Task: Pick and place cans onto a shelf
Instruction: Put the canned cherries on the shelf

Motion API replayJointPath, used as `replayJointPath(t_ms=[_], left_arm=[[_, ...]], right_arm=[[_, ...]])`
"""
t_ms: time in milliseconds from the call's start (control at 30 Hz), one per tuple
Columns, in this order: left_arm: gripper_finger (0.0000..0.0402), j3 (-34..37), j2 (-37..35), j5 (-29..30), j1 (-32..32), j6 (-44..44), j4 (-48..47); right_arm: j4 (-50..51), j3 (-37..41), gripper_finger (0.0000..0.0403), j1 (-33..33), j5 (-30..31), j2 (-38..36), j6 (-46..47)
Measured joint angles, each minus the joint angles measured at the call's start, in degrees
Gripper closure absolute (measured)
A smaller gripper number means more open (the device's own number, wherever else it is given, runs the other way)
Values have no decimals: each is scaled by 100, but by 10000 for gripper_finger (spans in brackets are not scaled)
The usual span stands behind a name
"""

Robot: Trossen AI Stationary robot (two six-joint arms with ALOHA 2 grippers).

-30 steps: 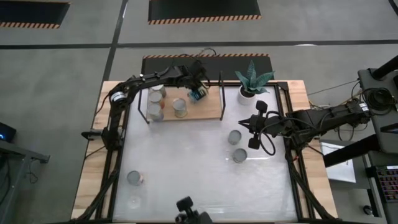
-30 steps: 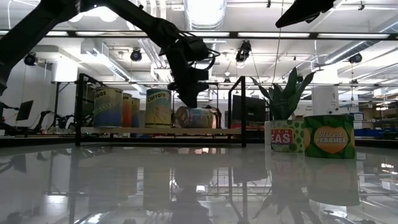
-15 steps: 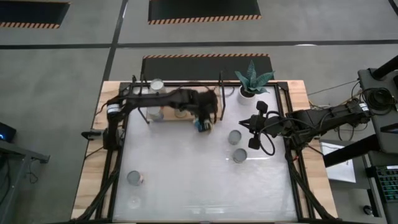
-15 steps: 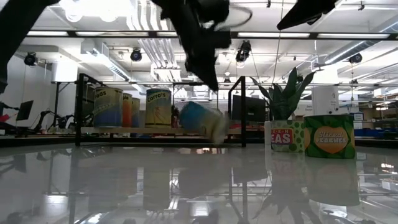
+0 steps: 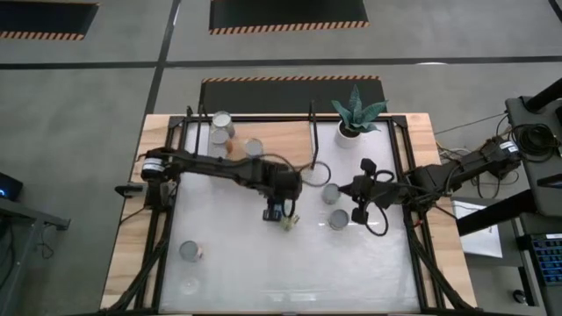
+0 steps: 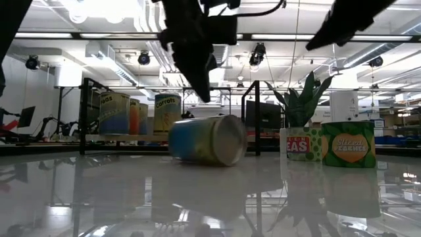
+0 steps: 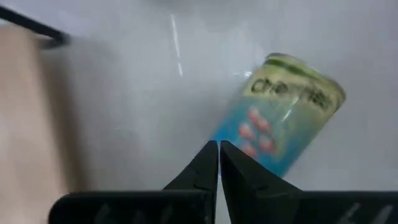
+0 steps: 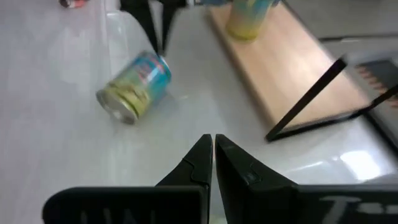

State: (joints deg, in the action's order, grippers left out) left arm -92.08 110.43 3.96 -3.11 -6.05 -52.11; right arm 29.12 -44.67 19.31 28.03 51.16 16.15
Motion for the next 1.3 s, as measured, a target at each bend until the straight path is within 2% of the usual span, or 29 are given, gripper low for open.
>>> replayJointPath(t_ms=[100, 200, 267, 400, 533, 667, 800, 933, 1000, 1067, 1167, 1300], left_arm=[[402, 247, -40, -185, -306, 305, 62], [402, 481, -118, -384, -668, 428, 421], [402, 549, -162, -390, -917, 463, 336], [402, 569, -181, -401, -1339, 659, -71], [402, 851, -184, -384, -1589, 949, -60], [402, 1094, -181, -45, -1708, 1299, -90], [402, 1052, -221, 323, -1759, 1564, -209], [402, 584, -374, 554, -1918, 2135, -1304], [402, 394, -508, 316, -2162, 2396, -1928], [402, 376, -683, -144, -2477, 2520, -2169], [402, 582, -917, -670, -2948, 2868, -2208], [402, 998, -1083, -934, -3435, 3432, -1901]], right_arm=[[-163, 244, 394, 165, -30, 1, 450], [-412, 408, 394, 301, -266, 50, 827], [-591, 458, 394, 394, -425, 123, 1019], [-931, 455, 394, 589, -450, 317, 1132], [-1262, 360, 394, 745, -448, 532, 1079], [-1343, 218, 394, 798, -450, 701, 1025], [-1319, 114, 394, 795, -446, 829, 973], [-1309, 73, 394, 795, -446, 866, 962], [-1314, 73, 394, 795, -446, 866, 1001], [-1311, 75, 394, 795, -446, 866, 1004], [-1311, 75, 394, 795, -436, 866, 1004], [-1312, 79, 394, 795, -400, 898, 990]])
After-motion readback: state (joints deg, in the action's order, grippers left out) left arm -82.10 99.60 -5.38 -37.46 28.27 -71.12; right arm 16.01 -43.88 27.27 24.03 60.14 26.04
